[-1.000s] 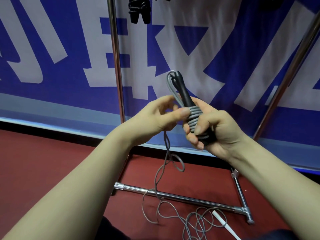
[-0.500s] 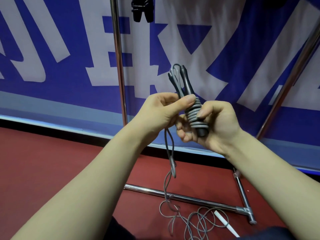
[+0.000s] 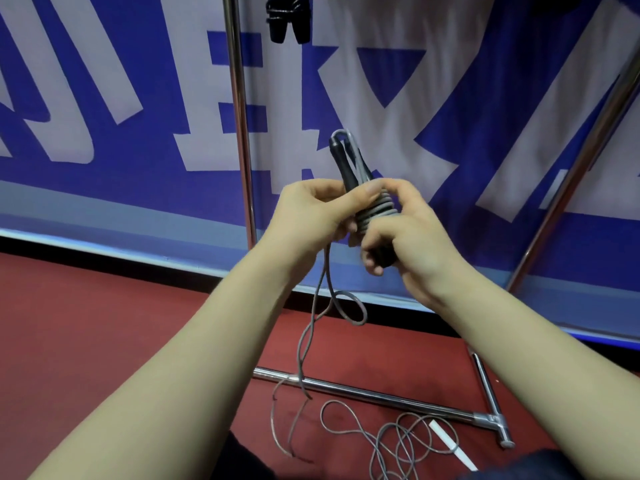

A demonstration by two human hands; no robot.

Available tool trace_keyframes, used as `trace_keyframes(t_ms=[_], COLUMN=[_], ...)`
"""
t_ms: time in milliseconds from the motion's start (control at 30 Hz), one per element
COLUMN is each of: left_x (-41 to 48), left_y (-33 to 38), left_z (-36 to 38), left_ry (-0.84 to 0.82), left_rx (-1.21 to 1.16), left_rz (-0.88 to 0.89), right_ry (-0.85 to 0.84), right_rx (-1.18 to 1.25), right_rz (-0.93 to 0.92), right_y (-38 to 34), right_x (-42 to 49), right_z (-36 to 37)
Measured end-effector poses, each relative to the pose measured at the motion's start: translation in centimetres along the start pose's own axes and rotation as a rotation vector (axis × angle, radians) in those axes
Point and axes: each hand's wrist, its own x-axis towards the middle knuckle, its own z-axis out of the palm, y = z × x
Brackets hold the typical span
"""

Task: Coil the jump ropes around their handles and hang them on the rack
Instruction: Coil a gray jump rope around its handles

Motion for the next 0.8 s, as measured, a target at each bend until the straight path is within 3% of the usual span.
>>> trace_keyframes(t_ms=[133,267,500,600,800], left_x=[0.2,0.2,0.1,-0.1,0.0], left_y=[0.3,0.7,1.0,1.2,1.1], left_z=[-1.5,-2.9,-3.6,-3.4,-3.4], left_ry=[-0.271,-0.442,-0.402,-0.366,-0.327], left_rx=[-0.067,0.033,0.328,0.356,0.336], left_rz=[0.008,0.038,0.097,0.135,0.151], right_ry=[-0.1,-0.17,-0.172,-0.087,-0.078], right_rx=[0.104,0.085,0.18,0.172,0.169], right_rz=[-0.011,0.06,0.115,0.14,0.127], right_y=[-0.4,-0.4,-0.9,-0.9,-1.2], right_x=[-0.2,0.3,-0.2,-0.2,-0.5], right_z=[-1.1,-1.9,-1.7,-1.5,-1.4])
